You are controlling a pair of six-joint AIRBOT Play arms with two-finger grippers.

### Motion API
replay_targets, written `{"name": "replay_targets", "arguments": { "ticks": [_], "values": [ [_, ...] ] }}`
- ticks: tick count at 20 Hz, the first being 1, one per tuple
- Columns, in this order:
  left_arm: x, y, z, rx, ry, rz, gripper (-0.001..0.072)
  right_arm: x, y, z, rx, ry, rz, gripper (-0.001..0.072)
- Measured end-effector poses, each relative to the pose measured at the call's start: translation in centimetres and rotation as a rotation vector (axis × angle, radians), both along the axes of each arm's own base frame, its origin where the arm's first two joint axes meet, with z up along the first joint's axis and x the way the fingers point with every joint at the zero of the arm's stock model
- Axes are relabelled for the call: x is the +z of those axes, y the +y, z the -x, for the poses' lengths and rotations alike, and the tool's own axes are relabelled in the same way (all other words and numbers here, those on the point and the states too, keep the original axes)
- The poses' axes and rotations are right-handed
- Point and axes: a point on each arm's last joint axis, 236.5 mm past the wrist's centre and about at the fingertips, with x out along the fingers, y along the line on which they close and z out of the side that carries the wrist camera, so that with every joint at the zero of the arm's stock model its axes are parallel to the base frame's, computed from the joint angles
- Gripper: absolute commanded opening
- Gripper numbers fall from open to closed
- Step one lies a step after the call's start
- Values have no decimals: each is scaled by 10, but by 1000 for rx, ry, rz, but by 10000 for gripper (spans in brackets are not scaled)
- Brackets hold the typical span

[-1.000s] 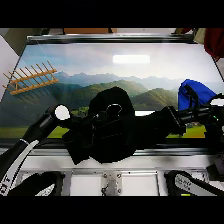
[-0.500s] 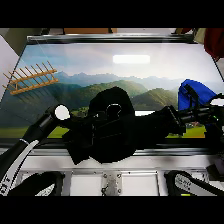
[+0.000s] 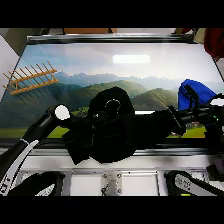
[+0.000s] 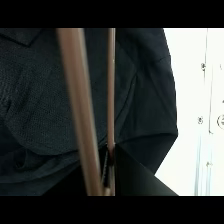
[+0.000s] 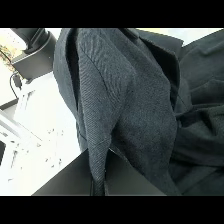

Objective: Fold the clothes and pants, and hang the long-sleeved shirts on hangers.

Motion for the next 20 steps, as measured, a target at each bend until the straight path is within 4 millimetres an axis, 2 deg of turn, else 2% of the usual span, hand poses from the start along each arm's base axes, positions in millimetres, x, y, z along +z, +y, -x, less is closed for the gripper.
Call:
{"name": "replay_targets", "arguments": {
  "ticks": [5, 6, 7, 8, 13, 17, 20],
  "values": [
    [0, 0, 0, 1, -1, 0, 19, -1, 0, 0, -1, 4, 3, 12],
    [0, 0, 0, 0, -1, 0, 169, -1, 0, 0, -1, 4, 3, 12],
    [0, 0, -1, 0, -3, 1, 439, -1, 0, 0, -2, 6, 4, 12],
    [4, -7, -5, 22, -9, 29, 489, -1, 0, 0, -3, 17, 6, 12],
    [1, -1, 0, 58, 41, -10, 490, -2, 0, 0, -1, 10, 8, 10],
    [2, 9, -7, 186, 106, -36, 490, -2, 0, 0, -2, 6, 5, 10],
    [13, 22, -20, 301, 118, -30, 490, -2, 0, 0, -3, 5, 5, 10]
  ]
}}
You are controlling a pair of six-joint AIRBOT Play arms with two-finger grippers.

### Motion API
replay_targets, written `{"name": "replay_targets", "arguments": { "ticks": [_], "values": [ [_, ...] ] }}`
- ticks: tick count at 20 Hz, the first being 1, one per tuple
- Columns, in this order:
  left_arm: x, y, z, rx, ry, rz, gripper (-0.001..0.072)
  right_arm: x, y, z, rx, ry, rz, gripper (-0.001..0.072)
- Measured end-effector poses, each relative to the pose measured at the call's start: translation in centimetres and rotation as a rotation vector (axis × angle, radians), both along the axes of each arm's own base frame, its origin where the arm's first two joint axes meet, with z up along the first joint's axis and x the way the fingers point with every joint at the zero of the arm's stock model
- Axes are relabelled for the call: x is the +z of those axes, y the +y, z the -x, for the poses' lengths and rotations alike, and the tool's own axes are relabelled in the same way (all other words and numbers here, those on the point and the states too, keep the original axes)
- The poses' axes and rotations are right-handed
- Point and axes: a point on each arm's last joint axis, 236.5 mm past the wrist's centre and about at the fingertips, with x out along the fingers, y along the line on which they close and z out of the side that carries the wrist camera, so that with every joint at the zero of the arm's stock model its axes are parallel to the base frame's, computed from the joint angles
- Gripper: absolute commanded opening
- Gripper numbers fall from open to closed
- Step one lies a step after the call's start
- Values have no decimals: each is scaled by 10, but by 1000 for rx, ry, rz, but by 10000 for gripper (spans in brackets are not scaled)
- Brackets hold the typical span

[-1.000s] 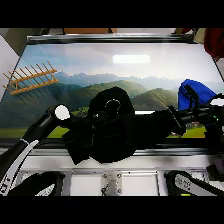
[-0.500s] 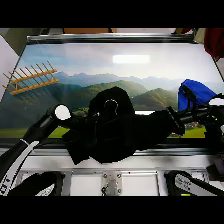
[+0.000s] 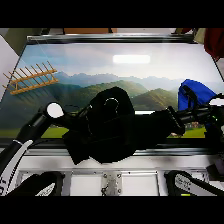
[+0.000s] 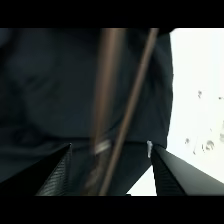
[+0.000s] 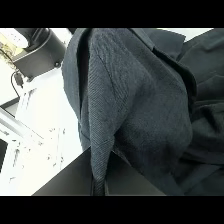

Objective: Fold the clothes and pants, and hang the long-sleeved shirts on hangers.

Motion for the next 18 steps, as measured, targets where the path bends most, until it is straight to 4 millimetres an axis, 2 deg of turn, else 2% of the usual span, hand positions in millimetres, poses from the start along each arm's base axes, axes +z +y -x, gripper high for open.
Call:
{"name": "replay_targets", "arguments": {
  "ticks": [6, 9, 11, 14, 16, 18],
  "values": [
    [45, 40, -30, 284, -69, 43, 489, 3, 1, -2, -7, -10, -8, 8],
    [70, 76, -61, 571, -104, 83, 489, 14, 4, -4, -21, -38, -33, 8],
    [80, 100, -79, 744, -109, 110, 490, 24, 6, -4, -33, -57, -47, 8],
    [75, 119, -95, 902, -46, 128, 490, 40, 10, 0, -49, -87, -48, 8],
    [58, 119, -103, 944, 26, 120, 490, 49, 12, 5, -55, -107, -40, 8],
    [34, 110, -111, 959, 102, 103, 490, 57, 14, 10, -62, -120, -30, 9]
  ]
}}
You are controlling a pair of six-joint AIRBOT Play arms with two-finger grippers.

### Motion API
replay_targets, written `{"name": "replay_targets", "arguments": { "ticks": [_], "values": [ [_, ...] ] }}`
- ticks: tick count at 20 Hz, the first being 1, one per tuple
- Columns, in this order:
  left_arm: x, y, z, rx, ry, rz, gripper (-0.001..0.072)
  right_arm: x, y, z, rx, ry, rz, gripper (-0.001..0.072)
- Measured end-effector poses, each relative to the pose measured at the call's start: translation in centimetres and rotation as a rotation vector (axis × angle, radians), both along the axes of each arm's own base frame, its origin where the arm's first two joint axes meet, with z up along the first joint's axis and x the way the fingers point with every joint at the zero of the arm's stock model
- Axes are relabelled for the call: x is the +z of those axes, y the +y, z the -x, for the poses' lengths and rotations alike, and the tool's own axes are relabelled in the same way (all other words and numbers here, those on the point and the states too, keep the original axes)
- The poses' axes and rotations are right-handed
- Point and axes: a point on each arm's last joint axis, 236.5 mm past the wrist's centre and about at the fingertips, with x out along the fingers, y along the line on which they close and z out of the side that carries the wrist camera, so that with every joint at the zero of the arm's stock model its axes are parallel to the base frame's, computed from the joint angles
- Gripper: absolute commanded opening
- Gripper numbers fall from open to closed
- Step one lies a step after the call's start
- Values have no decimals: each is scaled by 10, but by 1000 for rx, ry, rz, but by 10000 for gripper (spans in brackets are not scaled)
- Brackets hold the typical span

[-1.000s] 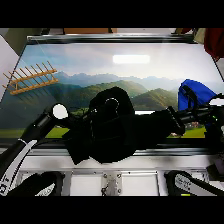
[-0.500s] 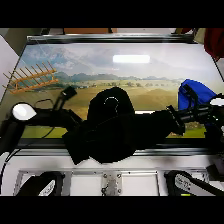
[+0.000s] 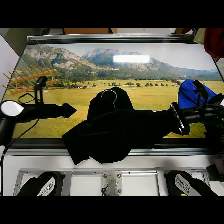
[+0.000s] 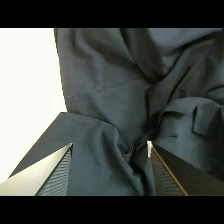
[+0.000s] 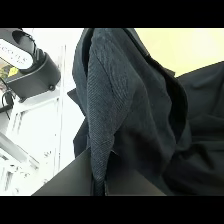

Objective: Fold the clothes and pants, and hang the long-sleeved shirts on hangers.

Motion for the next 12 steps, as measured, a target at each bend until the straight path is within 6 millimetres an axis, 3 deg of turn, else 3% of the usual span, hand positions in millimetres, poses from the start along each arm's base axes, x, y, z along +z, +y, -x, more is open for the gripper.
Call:
{"name": "replay_targets", "arguments": {
  "ticks": [6, 12],
  "values": [
    [-57, -64, -10, -24, 188, 158, 490, 15, 4, 11, -18, -16, 19, 9],
    [-90, -121, 23, -231, 295, 254, 490, 17, 5, 12, -25, -11, 26, 9]
  ]
}}
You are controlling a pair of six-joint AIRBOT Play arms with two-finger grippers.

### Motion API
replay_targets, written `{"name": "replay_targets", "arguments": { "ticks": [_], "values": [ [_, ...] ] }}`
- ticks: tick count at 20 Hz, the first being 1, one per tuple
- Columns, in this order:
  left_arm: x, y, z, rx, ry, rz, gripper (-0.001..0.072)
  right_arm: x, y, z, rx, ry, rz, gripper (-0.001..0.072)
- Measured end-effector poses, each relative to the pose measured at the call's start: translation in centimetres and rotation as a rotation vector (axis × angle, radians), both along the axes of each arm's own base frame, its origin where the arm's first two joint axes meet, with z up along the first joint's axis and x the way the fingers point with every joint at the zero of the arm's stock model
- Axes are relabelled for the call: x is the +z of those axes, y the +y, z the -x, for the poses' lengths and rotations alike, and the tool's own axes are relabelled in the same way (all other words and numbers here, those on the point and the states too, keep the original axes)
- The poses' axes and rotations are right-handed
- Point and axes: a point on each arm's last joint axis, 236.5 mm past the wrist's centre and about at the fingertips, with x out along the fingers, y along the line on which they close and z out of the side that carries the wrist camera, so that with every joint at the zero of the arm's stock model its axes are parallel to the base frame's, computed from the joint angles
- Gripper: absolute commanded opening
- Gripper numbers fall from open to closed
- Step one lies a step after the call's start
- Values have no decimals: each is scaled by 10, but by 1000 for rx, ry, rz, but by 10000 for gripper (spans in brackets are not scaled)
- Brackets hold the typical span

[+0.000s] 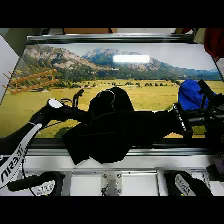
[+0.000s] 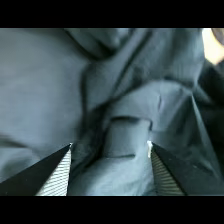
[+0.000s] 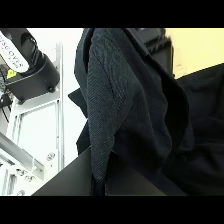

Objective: Fold the clothes and pants, and hang the long-sleeved shirts on hangers.

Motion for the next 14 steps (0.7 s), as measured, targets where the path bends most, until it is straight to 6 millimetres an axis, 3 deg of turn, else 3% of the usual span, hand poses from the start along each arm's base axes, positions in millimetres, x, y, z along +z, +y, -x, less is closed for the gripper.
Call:
{"name": "replay_targets", "arguments": {
  "ticks": [5, 7, 8, 11, 14],
  "values": [
    [-15, -28, 27, -126, 31, 26, 477, -1, -1, -4, -19, -3, 5, 9],
    [-18, -32, 32, -151, 32, 24, 67, -1, -1, -5, -22, -4, 6, 9],
    [-19, -32, 33, -156, 35, 25, 15, -1, -1, -5, -23, -5, 6, 9],
    [-16, -21, 23, -123, 22, 28, 14, -1, -1, -6, -25, -7, 5, 8],
    [1, 5, 0, -40, -26, 37, 14, 0, -1, -6, -29, -8, 4, 8]
  ]
}}
